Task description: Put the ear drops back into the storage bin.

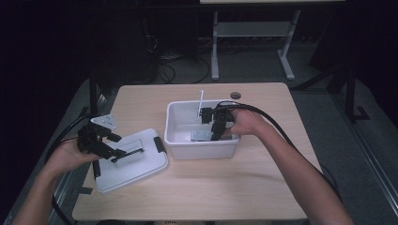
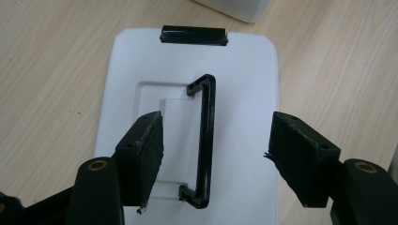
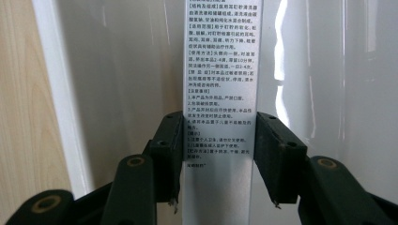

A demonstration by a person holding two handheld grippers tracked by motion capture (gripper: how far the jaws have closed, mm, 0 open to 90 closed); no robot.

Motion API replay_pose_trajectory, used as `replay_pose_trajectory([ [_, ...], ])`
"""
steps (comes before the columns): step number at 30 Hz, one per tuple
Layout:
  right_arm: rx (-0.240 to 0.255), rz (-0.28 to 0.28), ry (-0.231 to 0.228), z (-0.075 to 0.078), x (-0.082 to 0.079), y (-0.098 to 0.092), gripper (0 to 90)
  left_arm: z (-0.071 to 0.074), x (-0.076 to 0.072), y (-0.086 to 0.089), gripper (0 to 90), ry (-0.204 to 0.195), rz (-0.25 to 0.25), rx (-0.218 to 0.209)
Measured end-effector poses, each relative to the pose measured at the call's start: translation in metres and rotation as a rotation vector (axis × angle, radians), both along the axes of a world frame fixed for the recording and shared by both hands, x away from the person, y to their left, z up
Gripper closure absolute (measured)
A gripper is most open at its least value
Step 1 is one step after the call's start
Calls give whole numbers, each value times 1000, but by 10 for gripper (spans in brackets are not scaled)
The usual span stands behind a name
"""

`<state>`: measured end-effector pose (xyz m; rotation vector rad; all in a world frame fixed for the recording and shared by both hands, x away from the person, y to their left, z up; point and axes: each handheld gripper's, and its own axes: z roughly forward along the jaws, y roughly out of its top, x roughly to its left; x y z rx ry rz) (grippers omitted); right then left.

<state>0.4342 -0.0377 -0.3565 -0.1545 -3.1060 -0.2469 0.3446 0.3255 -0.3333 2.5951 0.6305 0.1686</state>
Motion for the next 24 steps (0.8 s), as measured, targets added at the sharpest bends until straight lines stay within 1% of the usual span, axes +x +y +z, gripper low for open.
replay_pose_trajectory([
  [1, -3, 3, -4, 0, 0, 0, 542, 0, 0, 0, 347, 0, 0, 0],
  [5, -9, -3, 4, 1, -1, -1, 540, 0, 0, 0, 347, 0, 1, -2],
  [13, 22, 0, -5, 9, -3, -4, 533, 0, 0, 0, 347, 0, -1, 1],
  [15, 23, -3, -6, 11, -3, -5, 533, 0, 1, -1, 347, -1, -2, -4],
  [18, 21, -6, -1, 12, -4, -6, 532, 0, 1, -3, 346, 0, -8, 1],
  [22, 54, 3, -9, 15, -3, -7, 531, 1, 0, -4, 346, 2, -5, -2],
  [24, 61, 1, -12, 17, -3, -8, 532, 1, 0, -4, 346, 2, -5, 0],
])
